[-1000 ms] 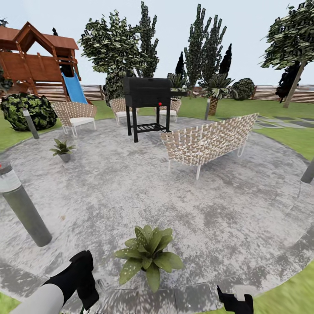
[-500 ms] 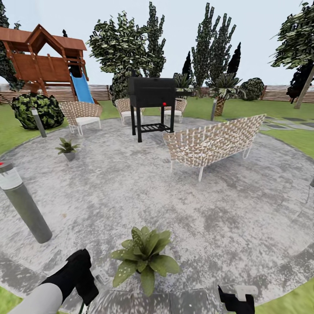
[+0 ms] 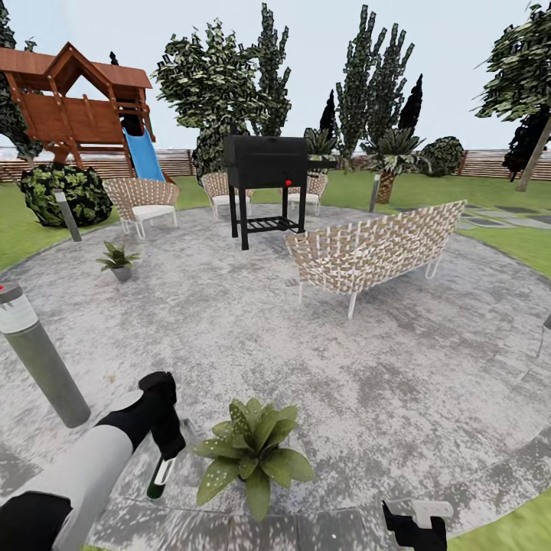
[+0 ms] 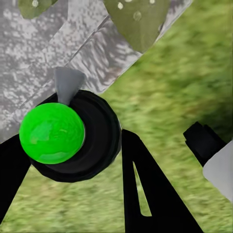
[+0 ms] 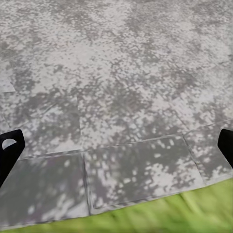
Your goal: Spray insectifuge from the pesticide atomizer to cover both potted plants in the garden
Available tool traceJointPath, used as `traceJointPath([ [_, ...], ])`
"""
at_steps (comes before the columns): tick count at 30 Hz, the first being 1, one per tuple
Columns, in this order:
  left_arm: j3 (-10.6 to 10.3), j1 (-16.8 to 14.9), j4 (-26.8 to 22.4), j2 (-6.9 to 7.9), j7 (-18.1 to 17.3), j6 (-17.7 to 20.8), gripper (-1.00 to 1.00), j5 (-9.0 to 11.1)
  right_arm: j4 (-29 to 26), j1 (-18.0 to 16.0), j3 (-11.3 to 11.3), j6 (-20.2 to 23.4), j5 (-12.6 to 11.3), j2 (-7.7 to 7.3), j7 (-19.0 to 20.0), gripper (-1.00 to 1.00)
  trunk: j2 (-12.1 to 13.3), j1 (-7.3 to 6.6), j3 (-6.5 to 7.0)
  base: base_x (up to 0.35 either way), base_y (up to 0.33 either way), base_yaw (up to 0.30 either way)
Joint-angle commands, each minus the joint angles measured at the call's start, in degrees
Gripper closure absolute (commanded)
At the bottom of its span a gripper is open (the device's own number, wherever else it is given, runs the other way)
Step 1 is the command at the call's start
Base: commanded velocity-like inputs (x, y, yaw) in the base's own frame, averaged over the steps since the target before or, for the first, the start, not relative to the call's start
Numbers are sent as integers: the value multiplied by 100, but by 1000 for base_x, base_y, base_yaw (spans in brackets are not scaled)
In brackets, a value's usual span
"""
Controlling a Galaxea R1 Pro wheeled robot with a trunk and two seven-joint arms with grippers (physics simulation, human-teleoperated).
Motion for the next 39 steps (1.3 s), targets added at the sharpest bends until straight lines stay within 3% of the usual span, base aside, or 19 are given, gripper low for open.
traceJointPath([
  [1, -33, -8, -7, -6, -47, 55, 100, -23, 1, -2, 35, -15, -63, -1, 25, -100, -2, -1, -6, 0, 0, 0],
  [12, -31, 22, 52, 1, 4, 56, 100, -32, 1, -2, 35, -15, -66, 8, 25, -100, -2, -1, -6, 0, -7, 124],
  [33, -38, 95, 119, 67, 141, 56, 100, -32, 1, -2, 35, -15, -66, 25, 25, -100, -2, -1, -6, 66, -196, 174],
  [39, -19, 317, 230, 67, 491, 49, 100, -7, 1, -2, 35, -15, -63, 25, 25, -100, -2, -1, -6, 0, -4, 236],
])
